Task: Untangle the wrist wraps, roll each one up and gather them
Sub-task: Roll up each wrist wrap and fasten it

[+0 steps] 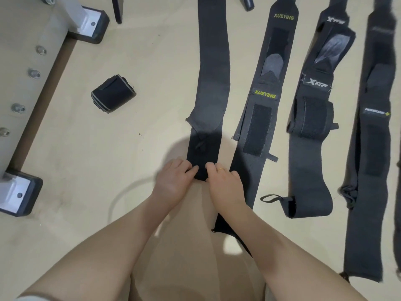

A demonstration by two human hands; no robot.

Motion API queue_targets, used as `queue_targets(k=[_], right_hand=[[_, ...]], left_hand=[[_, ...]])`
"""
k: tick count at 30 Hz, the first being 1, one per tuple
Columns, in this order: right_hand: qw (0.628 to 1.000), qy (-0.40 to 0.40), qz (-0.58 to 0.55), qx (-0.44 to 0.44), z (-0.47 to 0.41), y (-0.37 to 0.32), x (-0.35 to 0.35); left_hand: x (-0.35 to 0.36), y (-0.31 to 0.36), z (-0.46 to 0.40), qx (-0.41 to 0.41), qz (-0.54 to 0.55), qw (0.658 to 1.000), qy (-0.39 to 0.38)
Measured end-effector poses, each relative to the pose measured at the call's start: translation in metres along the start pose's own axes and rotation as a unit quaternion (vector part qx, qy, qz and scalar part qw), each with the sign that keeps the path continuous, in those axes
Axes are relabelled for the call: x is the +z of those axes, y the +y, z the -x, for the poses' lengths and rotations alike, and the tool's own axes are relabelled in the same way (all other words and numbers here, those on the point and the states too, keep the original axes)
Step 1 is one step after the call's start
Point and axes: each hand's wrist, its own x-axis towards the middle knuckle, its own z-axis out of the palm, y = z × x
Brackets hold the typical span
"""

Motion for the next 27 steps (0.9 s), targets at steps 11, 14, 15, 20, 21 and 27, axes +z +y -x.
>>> queue_targets(k=[11,14,15,20,21,27], right_hand=[[0.994,0.065,0.051,-0.069,-0.018,0.007,-0.003],[0.991,0.050,0.072,-0.102,-0.004,0.017,0.009],[0.990,0.036,0.085,-0.105,0.002,0.019,0.013],[0.984,0.047,0.115,-0.126,0.007,0.017,0.014],[0.986,0.054,0.104,-0.117,0.005,0.016,0.015],[0.999,-0.041,-0.009,-0.004,-0.001,0.013,0.003]], left_hand=[[-0.017,0.012,-0.008,-0.048,-0.066,0.994,-0.075],[-0.012,0.011,0.001,0.019,-0.093,0.994,-0.060],[-0.007,0.011,0.004,0.033,-0.094,0.994,-0.050],[0.000,0.011,0.013,0.047,-0.094,0.994,0.024],[-0.003,0.010,0.013,0.048,-0.088,0.995,0.026],[-0.018,0.010,0.000,0.034,-0.054,0.994,-0.093]])
